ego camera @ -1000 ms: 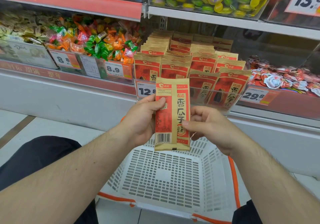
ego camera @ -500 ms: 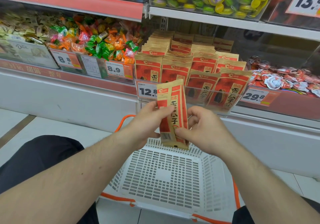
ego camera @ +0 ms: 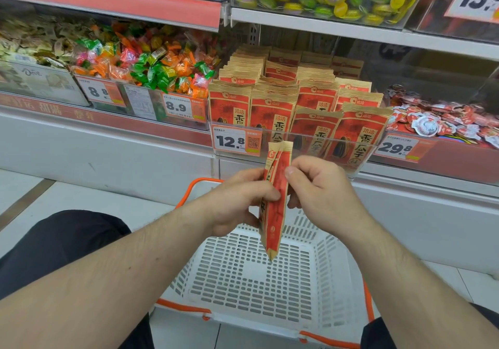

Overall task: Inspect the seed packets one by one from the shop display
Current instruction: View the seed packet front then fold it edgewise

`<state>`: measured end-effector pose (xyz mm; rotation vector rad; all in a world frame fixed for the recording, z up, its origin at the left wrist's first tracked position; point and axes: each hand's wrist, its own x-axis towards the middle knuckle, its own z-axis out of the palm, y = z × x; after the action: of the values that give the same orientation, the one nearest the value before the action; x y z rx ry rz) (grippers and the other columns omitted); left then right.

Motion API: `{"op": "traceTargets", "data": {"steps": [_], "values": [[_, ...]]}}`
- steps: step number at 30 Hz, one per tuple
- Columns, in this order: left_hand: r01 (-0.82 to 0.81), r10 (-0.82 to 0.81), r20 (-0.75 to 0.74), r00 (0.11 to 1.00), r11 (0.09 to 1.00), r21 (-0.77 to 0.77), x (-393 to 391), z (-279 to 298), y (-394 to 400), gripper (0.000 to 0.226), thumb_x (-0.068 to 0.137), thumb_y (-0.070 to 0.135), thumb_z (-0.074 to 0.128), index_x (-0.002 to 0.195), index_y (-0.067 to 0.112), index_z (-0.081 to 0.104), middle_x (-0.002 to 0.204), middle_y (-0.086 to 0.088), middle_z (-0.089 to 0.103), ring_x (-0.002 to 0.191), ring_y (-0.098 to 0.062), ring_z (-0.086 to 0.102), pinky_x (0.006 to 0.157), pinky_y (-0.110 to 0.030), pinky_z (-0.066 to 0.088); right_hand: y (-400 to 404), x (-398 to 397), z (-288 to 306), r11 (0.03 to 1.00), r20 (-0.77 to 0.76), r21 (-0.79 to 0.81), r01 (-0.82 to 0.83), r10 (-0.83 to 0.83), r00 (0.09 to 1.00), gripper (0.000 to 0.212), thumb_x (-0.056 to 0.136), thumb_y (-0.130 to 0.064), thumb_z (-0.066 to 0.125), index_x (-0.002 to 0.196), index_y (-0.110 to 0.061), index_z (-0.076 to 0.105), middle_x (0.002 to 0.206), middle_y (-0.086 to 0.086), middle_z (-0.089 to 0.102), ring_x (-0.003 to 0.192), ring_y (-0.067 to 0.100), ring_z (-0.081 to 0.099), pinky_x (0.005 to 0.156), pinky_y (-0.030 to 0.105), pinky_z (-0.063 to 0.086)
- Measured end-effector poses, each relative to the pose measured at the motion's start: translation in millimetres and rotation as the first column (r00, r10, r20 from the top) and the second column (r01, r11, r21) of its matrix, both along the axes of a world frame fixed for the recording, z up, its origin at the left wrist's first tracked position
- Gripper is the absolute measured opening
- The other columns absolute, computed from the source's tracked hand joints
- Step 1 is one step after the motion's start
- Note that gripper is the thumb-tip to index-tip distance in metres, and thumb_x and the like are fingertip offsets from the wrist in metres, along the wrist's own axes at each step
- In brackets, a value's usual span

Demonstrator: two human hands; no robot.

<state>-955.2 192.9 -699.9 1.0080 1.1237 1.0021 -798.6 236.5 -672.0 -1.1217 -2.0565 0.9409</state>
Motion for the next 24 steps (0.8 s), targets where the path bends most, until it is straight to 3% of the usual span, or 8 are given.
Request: {"op": "traceTargets", "data": {"steps": [2, 6, 11, 14, 18, 24], "values": [[0.016, -0.015, 0.056, 0.998, 1.000, -0.015, 0.5, -1.2, 0.5, 0.032, 0.063, 0.017, 0.060, 0.094, 0.013, 0.067, 0.084, -0.011, 0.065, 0.095, -0.034, 0.058, 0.077, -0.053, 0.050, 0.7, 0.1, 0.1, 0.998, -0.046, -0.060, -0.014, 0.011, 0.999, 0.028, 0.098, -0.011, 0.051, 0.073, -0.007, 0.064, 0.058, 0.004, 0.062, 0.051, 0.012, 0.062, 0.050, 0.019, 0.045], [0.031, -0.028, 0.079, 0.996, 0.999, -0.031, 2.2, -1.2, 0.2, 0.033, 0.058, 0.020, 0.062, 0.090, 0.014, 0.069, 0.089, -0.015, 0.064, 0.085, -0.027, 0.058, 0.068, -0.040, 0.052, 2.2, 1.1, 1.0, 0.988, -0.109, -0.151, -0.041, 0.024, 0.994, 0.027, 0.099, -0.009, 0.050, 0.077, -0.003, 0.064, 0.060, 0.003, 0.066, 0.051, 0.017, 0.063, 0.051, 0.026, 0.048], [-0.021, 0.027, 0.075, 0.997, 0.997, -0.078, 1.7, 0.0, 1.0, 0.026, 0.069, 0.019, 0.059, 0.092, 0.013, 0.069, 0.094, -0.018, 0.061, 0.088, -0.028, 0.058, 0.068, -0.044, 0.055, 2.5, 2.4, 2.2, 0.988, -0.087, -0.148, -0.036, 0.023, 0.996, 0.025, 0.098, -0.015, 0.053, 0.079, -0.007, 0.067, 0.063, 0.002, 0.067, 0.052, 0.014, 0.064, 0.052, 0.024, 0.048], [-0.107, 0.117, 0.104, 0.988, 0.990, -0.095, -0.3, 1.7, 1.9, 0.008, 0.085, 0.014, 0.058, 0.087, 0.011, 0.065, 0.091, -0.017, 0.059, 0.087, -0.030, 0.058, 0.067, -0.045, 0.054, 4.2, 8.5, 6.2, 0.976, 0.024, -0.204, -0.077, 0.083, 0.996, 0.027, 0.093, -0.023, 0.062, 0.069, -0.011, 0.067, 0.061, 0.005, 0.067, 0.052, 0.014, 0.063, 0.053, 0.027, 0.047], [-0.201, 0.217, 0.129, 0.968, 0.971, -0.131, -3.0, 3.6, 3.5, 0.019, 0.093, 0.012, 0.050, 0.107, 0.004, 0.060, 0.095, -0.017, 0.056, 0.089, -0.030, 0.057, 0.069, -0.049, 0.055, 0.1, 10.8, 8.2, 0.938, 0.285, -0.276, -0.210, 0.288, 0.914, 0.026, 0.085, -0.028, 0.073, 0.069, -0.008, 0.070, 0.063, 0.011, 0.069, 0.054, 0.019, 0.065, 0.058, 0.040, 0.055], [-0.206, 0.220, 0.142, 0.965, 0.973, -0.107, -2.6, 5.2, 2.8, 0.012, 0.093, 0.011, 0.050, 0.090, 0.008, 0.062, 0.088, -0.011, 0.060, 0.079, -0.026, 0.061, 0.072, -0.051, 0.055, 0.4, 10.4, 8.7, 0.918, 0.350, -0.308, -0.248, 0.352, 0.868, 0.022, 0.093, -0.016, 0.065, 0.076, -0.003, 0.069, 0.070, 0.008, 0.072, 0.061, 0.019, 0.070, 0.067, 0.041, 0.057]]}}
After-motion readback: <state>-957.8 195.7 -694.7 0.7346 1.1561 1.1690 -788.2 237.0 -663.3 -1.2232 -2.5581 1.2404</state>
